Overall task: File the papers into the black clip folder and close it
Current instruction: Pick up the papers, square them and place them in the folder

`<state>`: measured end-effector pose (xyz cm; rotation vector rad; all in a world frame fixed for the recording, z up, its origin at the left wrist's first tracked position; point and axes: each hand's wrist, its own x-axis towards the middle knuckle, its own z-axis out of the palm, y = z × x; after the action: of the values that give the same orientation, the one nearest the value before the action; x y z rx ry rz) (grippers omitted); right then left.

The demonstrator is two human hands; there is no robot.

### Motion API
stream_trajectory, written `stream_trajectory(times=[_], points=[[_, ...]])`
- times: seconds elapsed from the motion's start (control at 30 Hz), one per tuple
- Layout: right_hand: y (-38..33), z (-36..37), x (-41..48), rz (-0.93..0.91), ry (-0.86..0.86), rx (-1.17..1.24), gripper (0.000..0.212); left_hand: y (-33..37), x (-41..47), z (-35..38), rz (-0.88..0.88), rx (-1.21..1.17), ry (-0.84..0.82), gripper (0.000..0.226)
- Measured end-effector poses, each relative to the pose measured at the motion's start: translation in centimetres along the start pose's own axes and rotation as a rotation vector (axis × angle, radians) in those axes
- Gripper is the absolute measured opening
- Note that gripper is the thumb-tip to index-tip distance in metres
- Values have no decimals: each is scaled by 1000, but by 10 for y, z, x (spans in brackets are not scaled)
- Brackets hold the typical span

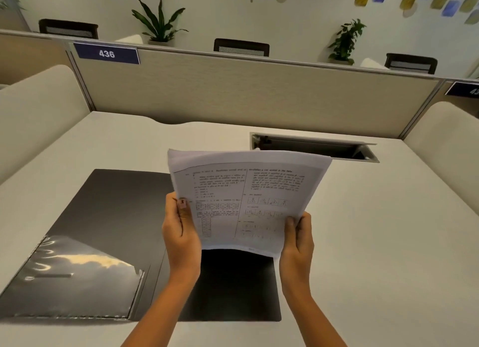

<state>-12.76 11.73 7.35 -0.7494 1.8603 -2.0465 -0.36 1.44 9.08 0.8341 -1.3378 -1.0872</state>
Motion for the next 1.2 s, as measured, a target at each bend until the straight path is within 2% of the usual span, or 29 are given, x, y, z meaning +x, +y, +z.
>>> stream_trajectory(times=[0.1,0.33,0.4,0.5,0.63,0.73,0.83,0.9,1.03,1.13,1.2], points=[[8,1,-3,45,1,-45,15,-10,-10,-1,-45,52,-15,32],[15,0,-7,31,27,-14,11,-13,-18,-7,-25,101,28,18],[22,2,-11,67,11,-50,11,-22,-25,-7,-69,132,32,25],[27,3,-16,95,24,-81,12,-34,-32,-10,-73,200,56,50],[26,2,-15,72,62,-87,24,-40,-36,-12,-65,219,67,52],[32,1,-15,104,45,-104,10,-45,-37,-12,-106,227,60,54],[36,2,-15,115,35,-156,13,-46,-33,-12,-134,231,46,52],[35,0,-12,110,24,-173,13,-42,-25,-14,-91,258,54,50],[24,-14,-1,104,-106,-167,9,-30,-7,-20,-18,249,85,27],[14,-29,6,203,-174,-96,29,-27,2,-23,-119,171,176,18],[10,-34,6,299,-198,53,38,-25,5,-22,-224,84,243,20]])
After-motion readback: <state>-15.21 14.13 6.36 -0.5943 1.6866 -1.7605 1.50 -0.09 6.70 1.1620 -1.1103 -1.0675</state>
